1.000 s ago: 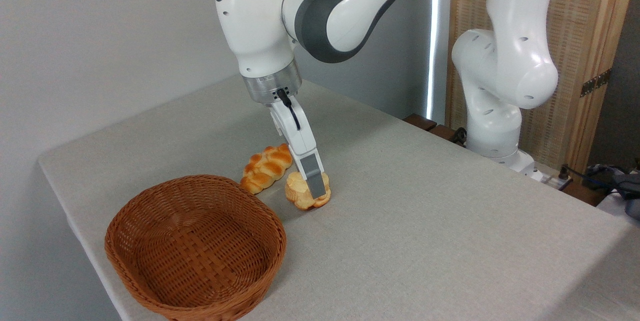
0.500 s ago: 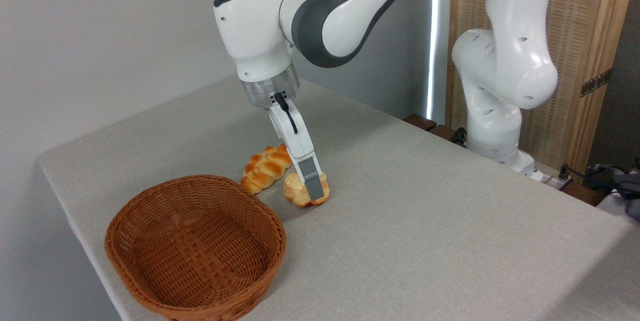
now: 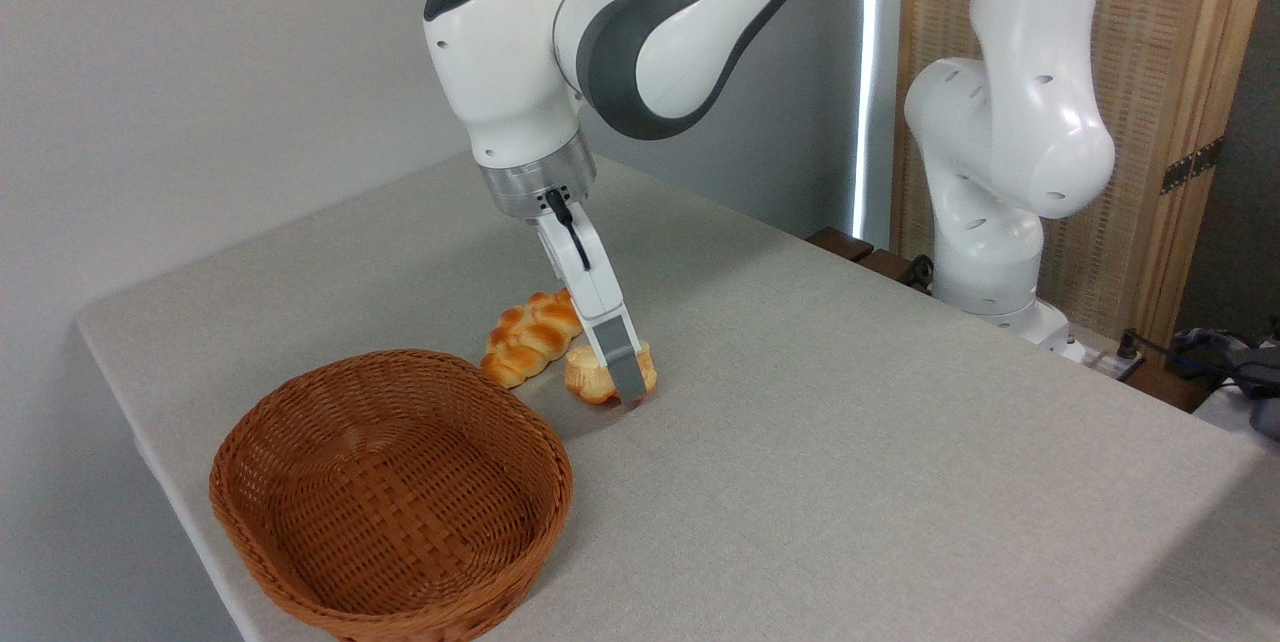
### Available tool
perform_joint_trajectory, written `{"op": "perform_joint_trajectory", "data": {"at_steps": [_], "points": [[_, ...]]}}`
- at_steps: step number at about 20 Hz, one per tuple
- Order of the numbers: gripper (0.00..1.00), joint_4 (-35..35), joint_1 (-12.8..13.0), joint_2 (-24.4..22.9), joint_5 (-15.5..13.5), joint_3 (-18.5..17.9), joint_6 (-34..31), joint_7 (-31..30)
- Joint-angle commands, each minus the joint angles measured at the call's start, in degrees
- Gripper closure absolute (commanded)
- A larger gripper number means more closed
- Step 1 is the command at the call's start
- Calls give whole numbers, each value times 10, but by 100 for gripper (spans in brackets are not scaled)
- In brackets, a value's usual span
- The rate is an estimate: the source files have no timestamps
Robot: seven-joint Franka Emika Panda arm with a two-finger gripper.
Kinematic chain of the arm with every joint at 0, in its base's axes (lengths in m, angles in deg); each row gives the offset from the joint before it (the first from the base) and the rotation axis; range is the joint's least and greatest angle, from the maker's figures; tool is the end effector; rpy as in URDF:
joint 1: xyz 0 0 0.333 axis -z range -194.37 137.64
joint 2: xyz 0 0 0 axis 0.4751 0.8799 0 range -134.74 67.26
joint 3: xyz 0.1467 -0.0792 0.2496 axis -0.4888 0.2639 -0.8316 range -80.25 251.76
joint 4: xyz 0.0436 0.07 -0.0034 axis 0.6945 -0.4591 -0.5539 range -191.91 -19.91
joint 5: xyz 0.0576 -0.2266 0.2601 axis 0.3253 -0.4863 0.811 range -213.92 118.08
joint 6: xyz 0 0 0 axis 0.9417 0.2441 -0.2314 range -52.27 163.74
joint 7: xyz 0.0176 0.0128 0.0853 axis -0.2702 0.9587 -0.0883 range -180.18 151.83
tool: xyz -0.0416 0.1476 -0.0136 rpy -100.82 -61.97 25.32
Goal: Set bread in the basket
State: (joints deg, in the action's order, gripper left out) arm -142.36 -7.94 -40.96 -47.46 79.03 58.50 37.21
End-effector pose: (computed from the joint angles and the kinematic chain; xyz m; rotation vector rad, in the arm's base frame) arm 0.4303 -0.1036 0.3805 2.5851 -1.6595 -0.2382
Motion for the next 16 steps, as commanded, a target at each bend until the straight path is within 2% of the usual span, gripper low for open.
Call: {"op": "perform_joint_trajectory", "data": {"at_steps": [1, 3, 4, 6, 7, 10, 16], "points": [[34, -4, 2, 0, 7, 1, 16, -3], [49, -3, 2, 0, 8, 1, 18, -2], [52, -3, 2, 0, 7, 1, 19, -2], [52, -3, 2, 0, 8, 1, 18, -2], [49, -3, 2, 0, 7, 1, 18, -2], [50, -3, 2, 0, 7, 1, 18, -2], [63, -2, 1, -1, 7, 0, 13, -2]]}}
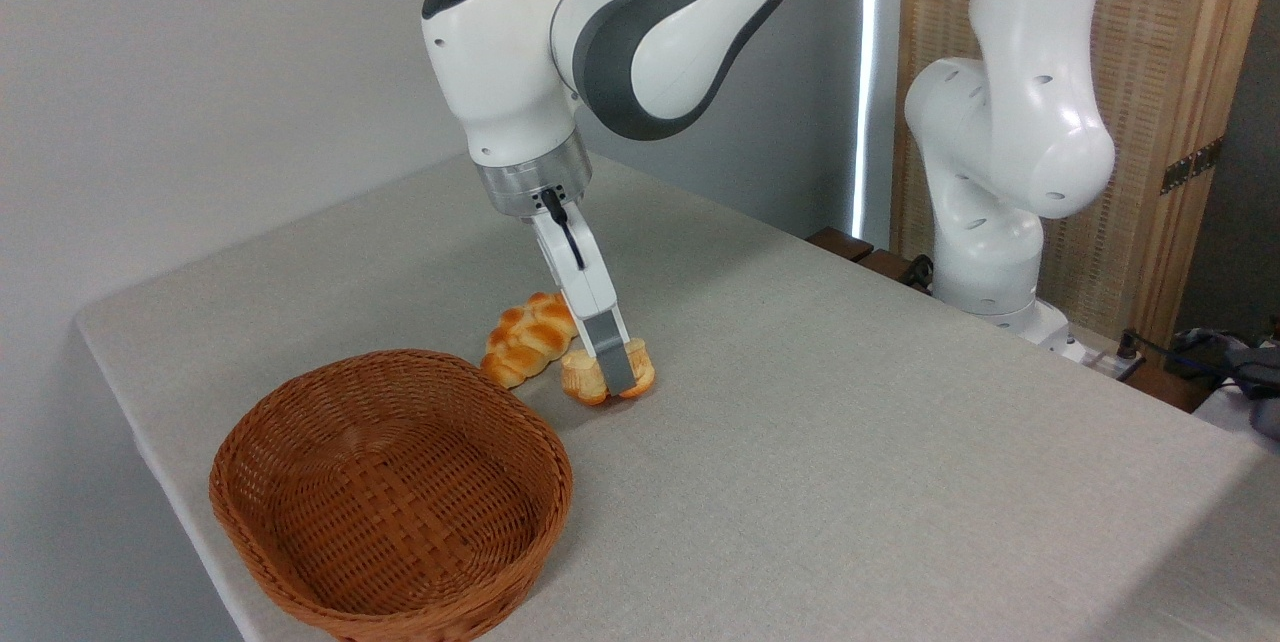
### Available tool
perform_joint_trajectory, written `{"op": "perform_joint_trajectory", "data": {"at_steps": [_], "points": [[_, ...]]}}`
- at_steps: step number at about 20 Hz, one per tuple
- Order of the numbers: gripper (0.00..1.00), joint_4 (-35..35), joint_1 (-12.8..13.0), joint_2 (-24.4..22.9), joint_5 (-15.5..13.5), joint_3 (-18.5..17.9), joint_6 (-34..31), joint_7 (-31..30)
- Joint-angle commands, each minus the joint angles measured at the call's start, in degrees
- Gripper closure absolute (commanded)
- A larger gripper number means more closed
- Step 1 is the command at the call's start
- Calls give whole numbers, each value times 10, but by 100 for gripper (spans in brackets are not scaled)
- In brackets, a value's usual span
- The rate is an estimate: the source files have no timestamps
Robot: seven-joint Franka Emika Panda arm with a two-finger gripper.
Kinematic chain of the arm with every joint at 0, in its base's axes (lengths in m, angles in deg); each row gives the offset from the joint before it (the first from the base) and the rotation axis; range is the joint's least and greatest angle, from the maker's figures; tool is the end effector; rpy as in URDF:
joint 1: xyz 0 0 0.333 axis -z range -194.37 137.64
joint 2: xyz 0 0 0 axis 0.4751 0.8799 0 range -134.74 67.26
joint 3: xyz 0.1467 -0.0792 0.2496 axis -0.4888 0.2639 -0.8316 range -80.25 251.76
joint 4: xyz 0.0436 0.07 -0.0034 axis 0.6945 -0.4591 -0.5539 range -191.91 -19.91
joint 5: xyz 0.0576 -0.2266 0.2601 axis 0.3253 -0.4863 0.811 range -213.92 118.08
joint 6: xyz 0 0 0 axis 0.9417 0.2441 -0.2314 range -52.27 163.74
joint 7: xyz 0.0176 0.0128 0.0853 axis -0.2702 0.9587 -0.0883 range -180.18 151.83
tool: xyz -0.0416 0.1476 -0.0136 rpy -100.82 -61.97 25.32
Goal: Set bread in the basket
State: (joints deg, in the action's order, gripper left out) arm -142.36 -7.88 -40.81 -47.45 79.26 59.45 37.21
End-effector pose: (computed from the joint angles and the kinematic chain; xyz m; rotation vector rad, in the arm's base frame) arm 0.4325 -0.1065 0.3804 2.5870 -1.6699 -0.2189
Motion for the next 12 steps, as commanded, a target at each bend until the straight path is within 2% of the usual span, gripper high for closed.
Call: {"op": "perform_joint_trajectory", "data": {"at_steps": [1, 12], "points": [[64, -1, 1, -2, 7, -2, 3, -2], [64, 9, 0, -12, 6, -5, -2, -4]]}}
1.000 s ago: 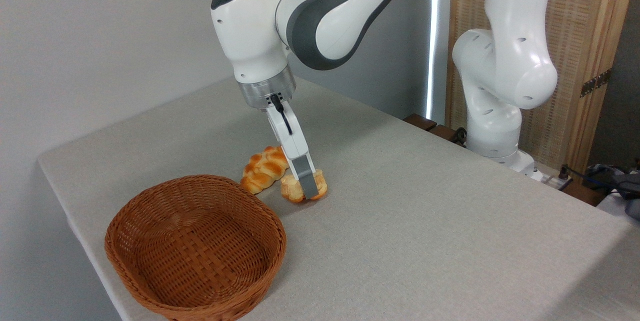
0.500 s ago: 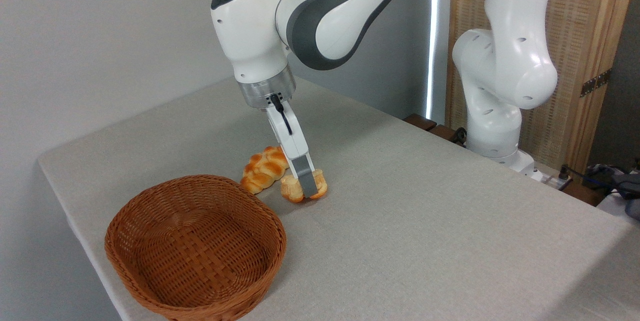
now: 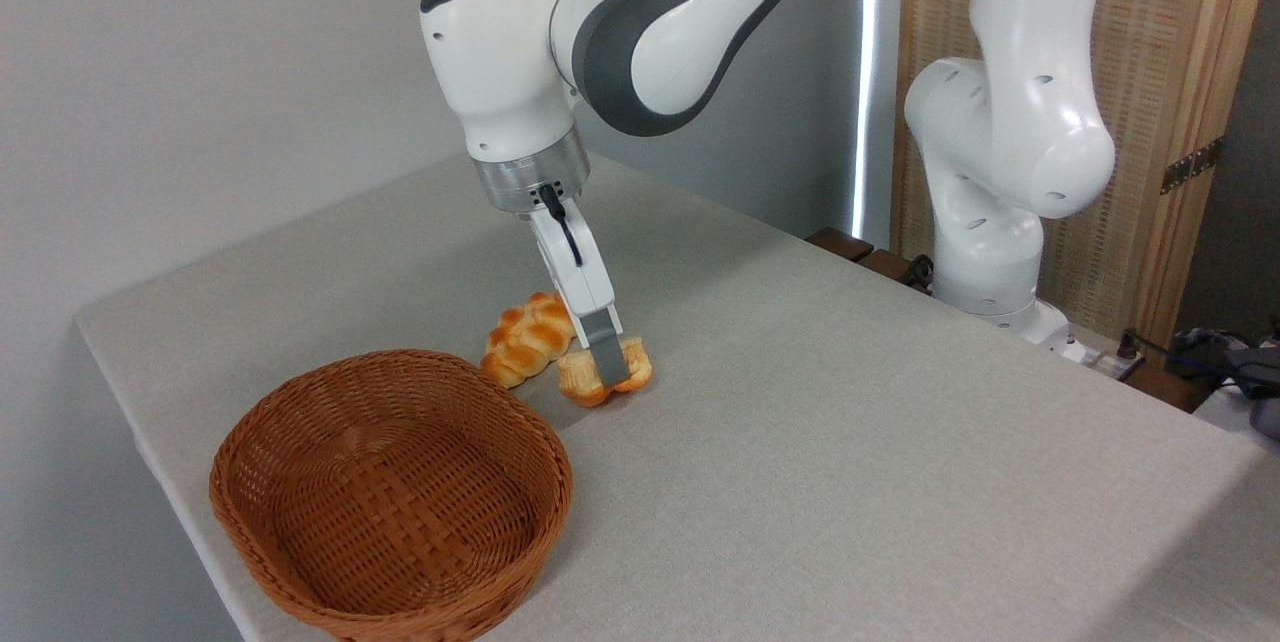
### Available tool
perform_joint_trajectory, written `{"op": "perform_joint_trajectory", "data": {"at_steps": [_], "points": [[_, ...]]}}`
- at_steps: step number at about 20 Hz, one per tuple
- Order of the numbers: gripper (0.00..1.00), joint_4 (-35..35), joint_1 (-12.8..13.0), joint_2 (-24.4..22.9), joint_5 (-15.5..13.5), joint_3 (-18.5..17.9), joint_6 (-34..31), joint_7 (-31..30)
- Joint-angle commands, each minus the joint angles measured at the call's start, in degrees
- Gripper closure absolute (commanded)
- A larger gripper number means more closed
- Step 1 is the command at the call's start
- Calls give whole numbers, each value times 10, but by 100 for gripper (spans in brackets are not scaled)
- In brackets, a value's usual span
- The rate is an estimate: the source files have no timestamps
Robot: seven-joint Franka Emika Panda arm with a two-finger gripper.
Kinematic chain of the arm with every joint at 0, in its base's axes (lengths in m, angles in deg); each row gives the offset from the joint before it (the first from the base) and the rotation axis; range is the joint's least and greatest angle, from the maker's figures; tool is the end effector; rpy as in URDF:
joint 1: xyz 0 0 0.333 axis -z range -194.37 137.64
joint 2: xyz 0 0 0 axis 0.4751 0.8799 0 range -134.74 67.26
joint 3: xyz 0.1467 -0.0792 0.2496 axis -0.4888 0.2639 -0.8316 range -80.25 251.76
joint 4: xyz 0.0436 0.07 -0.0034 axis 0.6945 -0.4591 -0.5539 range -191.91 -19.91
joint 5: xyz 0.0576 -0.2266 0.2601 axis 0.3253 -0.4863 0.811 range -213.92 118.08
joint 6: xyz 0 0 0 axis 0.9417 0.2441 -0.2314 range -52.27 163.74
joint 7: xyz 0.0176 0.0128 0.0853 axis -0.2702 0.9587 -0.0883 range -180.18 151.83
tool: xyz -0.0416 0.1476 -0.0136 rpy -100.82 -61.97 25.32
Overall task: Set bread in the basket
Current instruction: 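Lift the bun and carry it over the wicker basket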
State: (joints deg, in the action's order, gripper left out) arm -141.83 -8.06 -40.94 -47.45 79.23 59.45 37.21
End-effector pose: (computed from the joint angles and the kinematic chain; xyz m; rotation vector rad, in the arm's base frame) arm 0.4352 -0.1054 0.3851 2.5937 -1.6674 -0.2020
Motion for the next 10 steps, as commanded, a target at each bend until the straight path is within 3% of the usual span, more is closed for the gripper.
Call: {"op": "perform_joint_trajectory", "data": {"at_steps": [1, 4, 10], "points": [[63, 12, 2, -11, 6, -4, -8, -3], [63, 50, 2, -18, 0, -3, -58, -1], [62, 107, -4, -16, -28, -7, -47, -1]]}}
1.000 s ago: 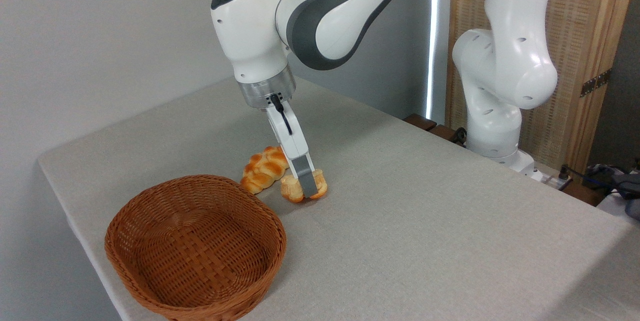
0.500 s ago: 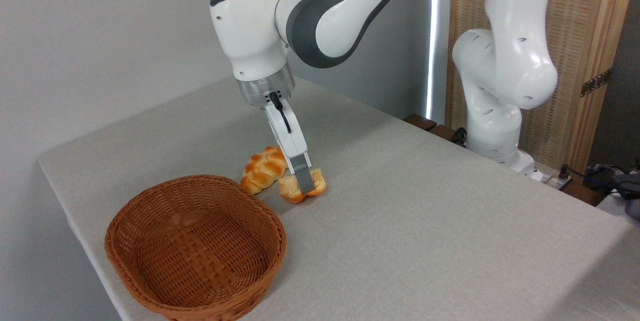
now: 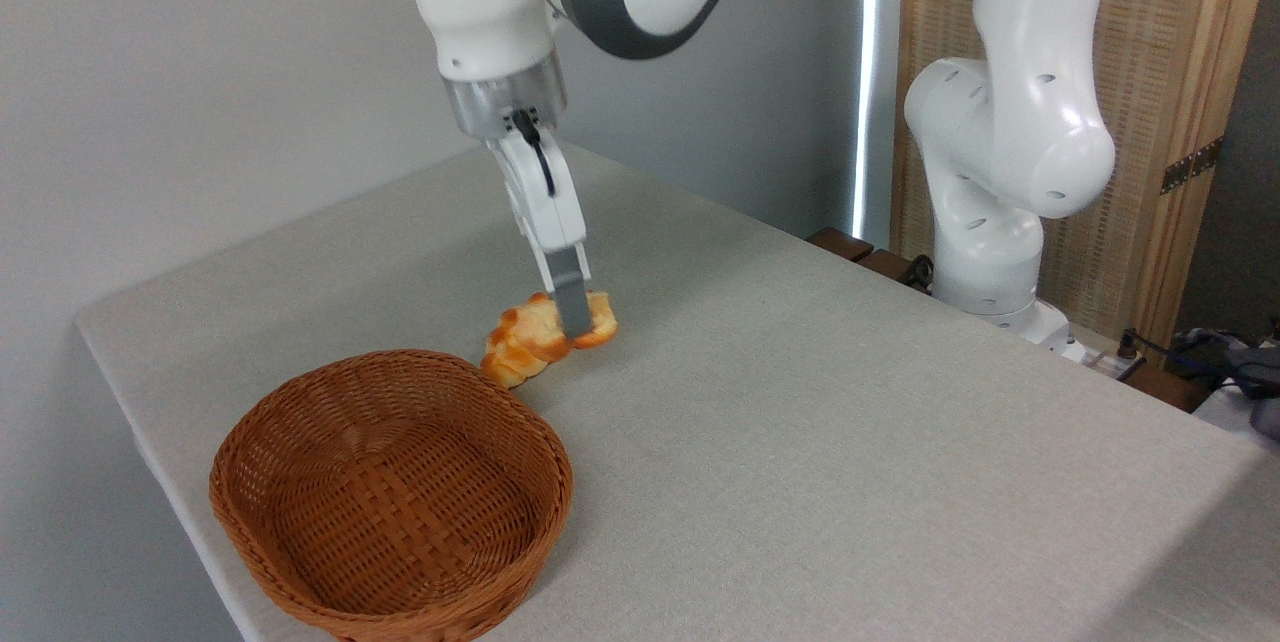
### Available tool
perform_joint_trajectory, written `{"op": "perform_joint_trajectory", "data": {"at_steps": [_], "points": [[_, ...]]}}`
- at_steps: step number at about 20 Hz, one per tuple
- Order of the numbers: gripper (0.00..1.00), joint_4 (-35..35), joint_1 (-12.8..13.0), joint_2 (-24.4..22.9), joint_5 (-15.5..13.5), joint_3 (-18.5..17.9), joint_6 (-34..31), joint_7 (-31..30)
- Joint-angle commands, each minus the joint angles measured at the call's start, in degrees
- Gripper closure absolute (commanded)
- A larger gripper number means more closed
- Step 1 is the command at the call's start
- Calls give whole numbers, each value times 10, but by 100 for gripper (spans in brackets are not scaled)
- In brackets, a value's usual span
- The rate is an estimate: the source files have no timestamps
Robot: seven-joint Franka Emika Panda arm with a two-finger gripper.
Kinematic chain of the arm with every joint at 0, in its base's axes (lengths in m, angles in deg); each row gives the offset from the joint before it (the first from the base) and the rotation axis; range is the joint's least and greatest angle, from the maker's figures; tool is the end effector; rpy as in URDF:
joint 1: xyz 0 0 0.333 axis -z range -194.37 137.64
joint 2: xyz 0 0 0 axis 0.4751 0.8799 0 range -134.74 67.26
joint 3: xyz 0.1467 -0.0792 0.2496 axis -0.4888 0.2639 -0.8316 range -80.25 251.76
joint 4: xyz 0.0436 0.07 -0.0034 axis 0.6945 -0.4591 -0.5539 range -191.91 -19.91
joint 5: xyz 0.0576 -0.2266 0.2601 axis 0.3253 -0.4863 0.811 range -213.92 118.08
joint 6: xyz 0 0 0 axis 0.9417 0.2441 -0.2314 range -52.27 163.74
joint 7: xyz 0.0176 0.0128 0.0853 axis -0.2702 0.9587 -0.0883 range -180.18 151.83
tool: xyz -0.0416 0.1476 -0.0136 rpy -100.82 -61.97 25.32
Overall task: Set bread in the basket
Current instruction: 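Lift the bun and carry it over the wicker basket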
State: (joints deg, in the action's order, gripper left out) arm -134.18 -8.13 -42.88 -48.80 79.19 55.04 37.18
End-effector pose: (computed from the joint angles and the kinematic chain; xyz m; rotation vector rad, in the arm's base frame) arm 0.4492 -0.1096 0.4505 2.6113 -1.6592 -0.0574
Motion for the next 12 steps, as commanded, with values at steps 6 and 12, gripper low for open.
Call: {"op": "perform_joint_trajectory", "data": {"at_steps": [6, 12], "points": [[61, 45, -6, 16, -35, -48, 83, -3], [56, 45, -6, 61, -39, -86, 191, -2]]}}
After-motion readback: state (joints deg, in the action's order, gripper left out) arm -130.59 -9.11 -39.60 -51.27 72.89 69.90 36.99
